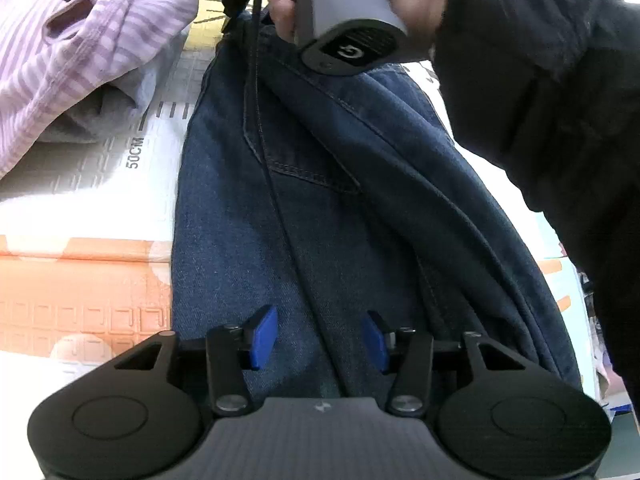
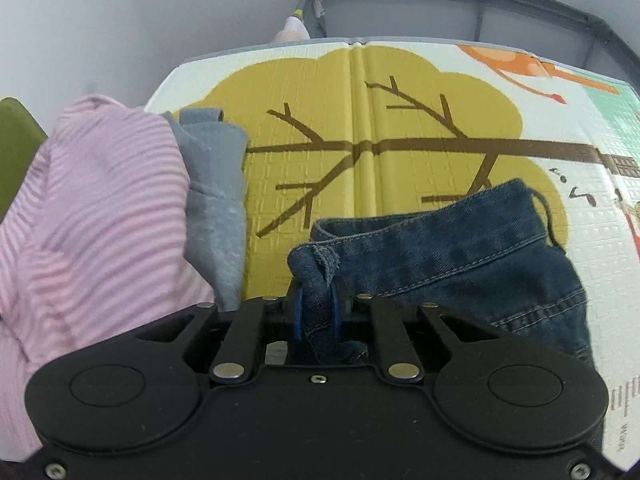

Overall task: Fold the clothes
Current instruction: 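Open the left gripper off the waistband while the right gripper holds it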

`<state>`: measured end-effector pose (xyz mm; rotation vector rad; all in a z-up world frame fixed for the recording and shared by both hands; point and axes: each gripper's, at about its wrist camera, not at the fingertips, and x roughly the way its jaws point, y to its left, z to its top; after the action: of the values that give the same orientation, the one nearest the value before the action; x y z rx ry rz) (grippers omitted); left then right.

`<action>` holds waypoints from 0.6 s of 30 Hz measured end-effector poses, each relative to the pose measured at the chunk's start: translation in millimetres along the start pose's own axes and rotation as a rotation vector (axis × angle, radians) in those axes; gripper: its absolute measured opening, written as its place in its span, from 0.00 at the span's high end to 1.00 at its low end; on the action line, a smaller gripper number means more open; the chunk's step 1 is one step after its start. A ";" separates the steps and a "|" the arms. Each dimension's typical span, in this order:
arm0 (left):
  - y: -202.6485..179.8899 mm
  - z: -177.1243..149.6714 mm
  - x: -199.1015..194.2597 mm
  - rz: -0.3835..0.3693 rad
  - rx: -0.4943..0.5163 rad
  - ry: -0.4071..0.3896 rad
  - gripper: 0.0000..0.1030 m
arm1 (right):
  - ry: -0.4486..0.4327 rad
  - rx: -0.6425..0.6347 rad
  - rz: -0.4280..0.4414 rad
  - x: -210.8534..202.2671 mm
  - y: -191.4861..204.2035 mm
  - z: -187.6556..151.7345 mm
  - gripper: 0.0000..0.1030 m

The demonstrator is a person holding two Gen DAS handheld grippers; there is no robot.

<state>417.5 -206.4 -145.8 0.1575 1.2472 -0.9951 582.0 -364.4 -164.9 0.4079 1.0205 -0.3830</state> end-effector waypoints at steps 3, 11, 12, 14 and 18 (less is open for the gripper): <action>1.0 0.8 -0.3 -0.004 -0.009 0.004 0.51 | 0.039 -0.018 0.039 -3.4 -2.8 3.5 0.76; 5.0 10.8 -1.7 0.010 -0.118 0.040 0.55 | 0.024 -0.034 0.119 -56.8 -21.7 16.0 0.72; 5.8 12.1 -1.5 0.014 -0.128 0.045 0.55 | 0.016 -0.043 0.123 -65.2 -23.6 16.9 0.70; 3.6 12.3 -3.4 0.027 -0.142 0.055 0.55 | -0.003 -0.054 0.134 -81.9 -27.9 18.8 0.68; -0.4 12.4 -10.8 0.059 -0.142 0.058 0.55 | -0.040 -0.047 0.149 -112.2 -38.9 21.1 0.63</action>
<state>426.4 -208.2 -132.1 0.1119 1.3545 -0.8532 525.8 -395.2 -62.8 0.4296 0.9515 -0.2328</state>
